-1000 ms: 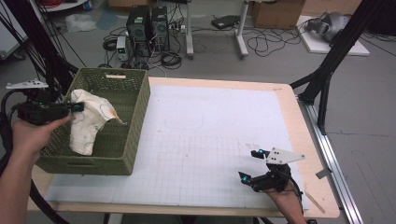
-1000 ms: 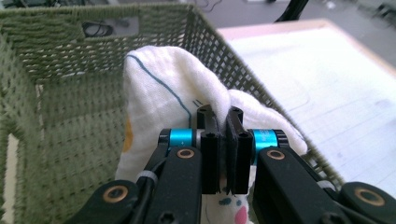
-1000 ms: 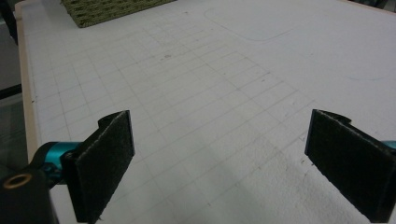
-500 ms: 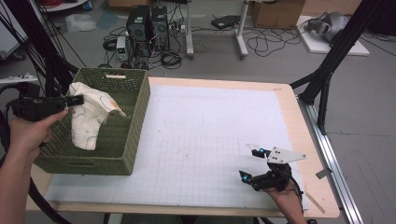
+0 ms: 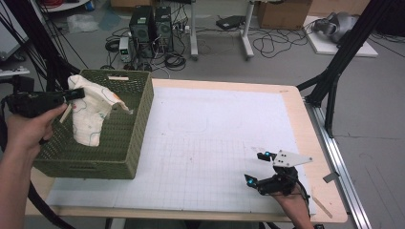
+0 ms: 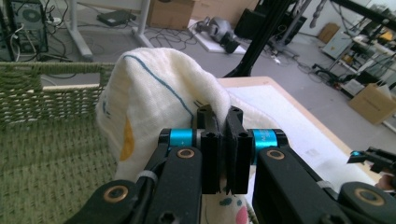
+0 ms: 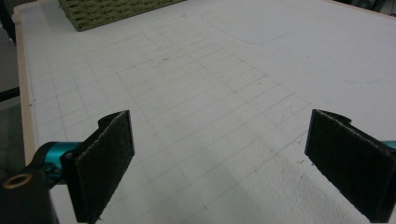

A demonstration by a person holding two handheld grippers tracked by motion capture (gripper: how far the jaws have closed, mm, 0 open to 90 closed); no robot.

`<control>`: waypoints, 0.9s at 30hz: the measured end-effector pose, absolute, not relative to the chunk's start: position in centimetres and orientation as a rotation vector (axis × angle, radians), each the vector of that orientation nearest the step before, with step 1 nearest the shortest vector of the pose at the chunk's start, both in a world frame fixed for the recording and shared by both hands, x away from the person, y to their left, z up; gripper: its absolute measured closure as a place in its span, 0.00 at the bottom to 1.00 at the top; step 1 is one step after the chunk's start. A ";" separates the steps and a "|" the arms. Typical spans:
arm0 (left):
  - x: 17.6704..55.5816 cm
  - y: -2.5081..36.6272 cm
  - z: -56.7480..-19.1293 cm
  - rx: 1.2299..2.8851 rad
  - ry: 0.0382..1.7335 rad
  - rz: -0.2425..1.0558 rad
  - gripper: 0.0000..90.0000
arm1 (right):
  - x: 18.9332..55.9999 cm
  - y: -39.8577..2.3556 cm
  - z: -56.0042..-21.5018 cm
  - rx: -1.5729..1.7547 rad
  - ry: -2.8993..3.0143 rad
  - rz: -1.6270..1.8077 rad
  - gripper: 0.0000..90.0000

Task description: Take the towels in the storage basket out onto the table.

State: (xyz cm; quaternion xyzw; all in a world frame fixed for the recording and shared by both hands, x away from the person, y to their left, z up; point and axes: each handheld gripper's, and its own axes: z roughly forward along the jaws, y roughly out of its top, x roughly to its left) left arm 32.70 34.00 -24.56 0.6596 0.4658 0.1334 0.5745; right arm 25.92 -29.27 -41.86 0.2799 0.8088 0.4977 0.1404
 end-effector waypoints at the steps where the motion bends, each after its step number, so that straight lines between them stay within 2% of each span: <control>1: 32.7 33.9 -24.4 1.546 1.086 0.314 0.95 | 25.9 -29.3 -41.9 0.809 2.337 1.439 0.08; 27: 32.7 31.4 -22.1 1.530 1.005 0.280 0.95 | 25.9 -29.3 -41.8 0.807 2.338 1.448 0.08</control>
